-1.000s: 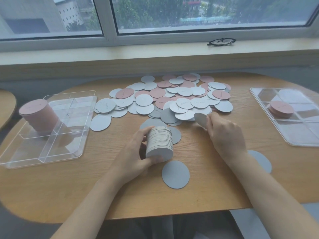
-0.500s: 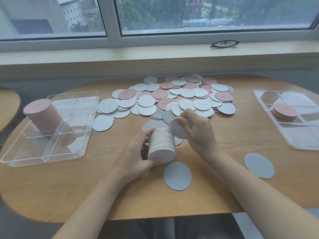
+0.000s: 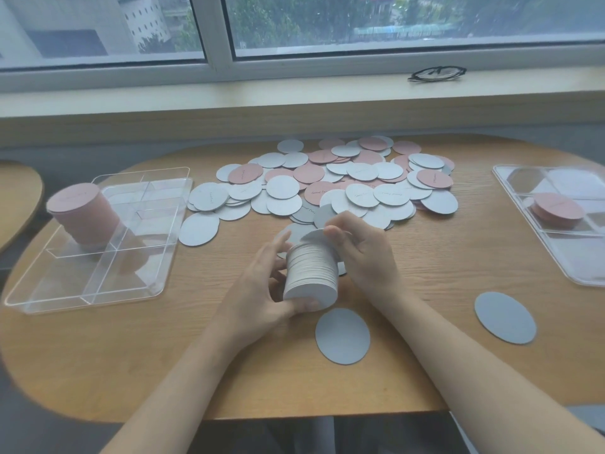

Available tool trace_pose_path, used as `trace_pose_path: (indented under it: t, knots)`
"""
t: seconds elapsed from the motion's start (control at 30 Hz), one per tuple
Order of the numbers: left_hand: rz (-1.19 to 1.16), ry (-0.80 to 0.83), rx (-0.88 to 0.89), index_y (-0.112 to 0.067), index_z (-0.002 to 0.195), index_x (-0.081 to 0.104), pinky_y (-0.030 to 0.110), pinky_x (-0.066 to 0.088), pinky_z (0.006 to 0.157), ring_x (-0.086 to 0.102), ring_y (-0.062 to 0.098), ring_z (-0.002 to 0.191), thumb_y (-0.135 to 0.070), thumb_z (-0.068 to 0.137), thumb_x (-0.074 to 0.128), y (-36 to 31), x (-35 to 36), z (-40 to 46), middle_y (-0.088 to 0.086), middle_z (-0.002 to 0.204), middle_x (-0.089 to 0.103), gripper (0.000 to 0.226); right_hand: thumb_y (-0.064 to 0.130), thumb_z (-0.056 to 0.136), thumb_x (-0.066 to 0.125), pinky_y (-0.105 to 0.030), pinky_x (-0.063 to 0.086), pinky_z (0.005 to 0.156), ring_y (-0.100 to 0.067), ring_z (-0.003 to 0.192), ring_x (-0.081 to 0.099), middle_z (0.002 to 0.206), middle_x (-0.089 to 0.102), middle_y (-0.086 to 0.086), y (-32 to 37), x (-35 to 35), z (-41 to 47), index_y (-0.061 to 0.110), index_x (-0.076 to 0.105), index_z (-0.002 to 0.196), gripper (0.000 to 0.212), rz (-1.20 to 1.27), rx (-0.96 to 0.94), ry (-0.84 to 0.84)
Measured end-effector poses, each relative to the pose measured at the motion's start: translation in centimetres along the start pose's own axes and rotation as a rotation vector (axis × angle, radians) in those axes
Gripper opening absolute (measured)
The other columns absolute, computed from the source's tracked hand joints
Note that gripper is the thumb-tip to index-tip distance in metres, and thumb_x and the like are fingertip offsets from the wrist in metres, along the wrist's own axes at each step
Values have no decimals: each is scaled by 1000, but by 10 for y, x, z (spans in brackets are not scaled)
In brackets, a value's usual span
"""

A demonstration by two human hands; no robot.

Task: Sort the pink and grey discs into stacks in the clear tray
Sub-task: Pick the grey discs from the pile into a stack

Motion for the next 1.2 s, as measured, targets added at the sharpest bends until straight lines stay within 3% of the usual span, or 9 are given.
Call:
trace_pose_path:
  t: [0.17, 0.27, 0.4, 0.5, 0.7, 0.8, 0.9, 1.1, 1.2]
  knots:
    - [107, 13, -10, -39, 157, 21, 4, 37, 89, 52, -10, 117, -65, 65, 80, -3, 1, -1, -28, 137, 49, 112, 63, 94, 41, -23, 47, 81, -3, 92, 63, 96, 69, 18, -5, 15, -5, 40, 65, 104, 34, 58, 64, 250]
    - [235, 5, 5, -40, 157, 16, 18, 36, 104, 46, -2, 125, -71, 70, 64, -3, 0, 0, -26, 148, 41, 105, 81, 86, 28, -15, 38, 96, 6, 113, 53, 117, 58, 29, -2, 28, -12, 43, 53, 125, 59, 43, 60, 415]
    - [258, 23, 2, -40, 156, 21, 36, 44, 106, 50, 3, 123, -72, 74, 62, -1, 3, 1, -23, 148, 42, 98, 89, 79, 24, -31, 34, 109, -1, 128, 43, 130, 48, 8, -6, 27, -10, 31, 45, 139, 86, 8, 88, 381]
    - [234, 20, -11, -40, 155, 22, 40, 45, 104, 52, 2, 120, -71, 74, 64, -1, 3, 2, -25, 144, 44, 96, 90, 78, 23, -26, 32, 109, 1, 130, 41, 138, 47, 7, -4, 25, -11, 26, 42, 144, 93, 17, 88, 382]
    - [384, 100, -50, -33, 157, -16, 31, 10, 123, 7, 7, 152, -83, 73, 41, -1, 11, 5, -19, 163, 2, 113, 89, 77, 30, -17, 20, 115, 4, 141, 25, 150, 33, 12, 4, 35, -17, 24, 28, 152, 99, 32, 45, 502]
    - [387, 38, -15, -28, 160, -4, 33, 12, 123, 15, 7, 151, -67, 83, 60, 0, 8, 5, -20, 161, 13, 107, 82, 76, 47, -21, 24, 114, 2, 139, 29, 147, 34, 13, 4, 30, -16, 27, 29, 151, 94, -19, 40, 492]
    - [410, -49, -5, -25, 161, 9, 28, 22, 114, 35, 11, 141, -73, 78, 55, 6, 1, 6, -7, 159, 35, 106, 67, 74, 62, -11, 30, 105, 5, 132, 37, 140, 41, 17, 2, 23, -16, 32, 34, 148, 87, -86, 24, 508]
    - [338, 81, -16, -34, 158, -2, 13, 10, 108, 19, -8, 141, -80, 68, 58, 5, -1, 8, -20, 157, 25, 118, 46, 80, 74, -3, 35, 96, 6, 127, 43, 138, 49, 11, -4, 20, -16, 27, 33, 152, 85, -71, 28, 511]
    - [183, 16, -47, -38, 156, 21, 14, 18, 114, 23, -15, 140, -86, 75, 47, 8, -41, 10, -28, 151, 35, 99, 34, 84, 77, 1, 34, 89, 10, 120, 44, 134, 52, 10, -4, 18, -15, 24, 37, 151, 79, -70, 26, 494]
Point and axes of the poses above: each hand's wrist, its own z-axis towards the middle knuckle, its own x-axis out of the palm, y = z × x, the point moved 6 cm from there along z, towards the middle knuckle
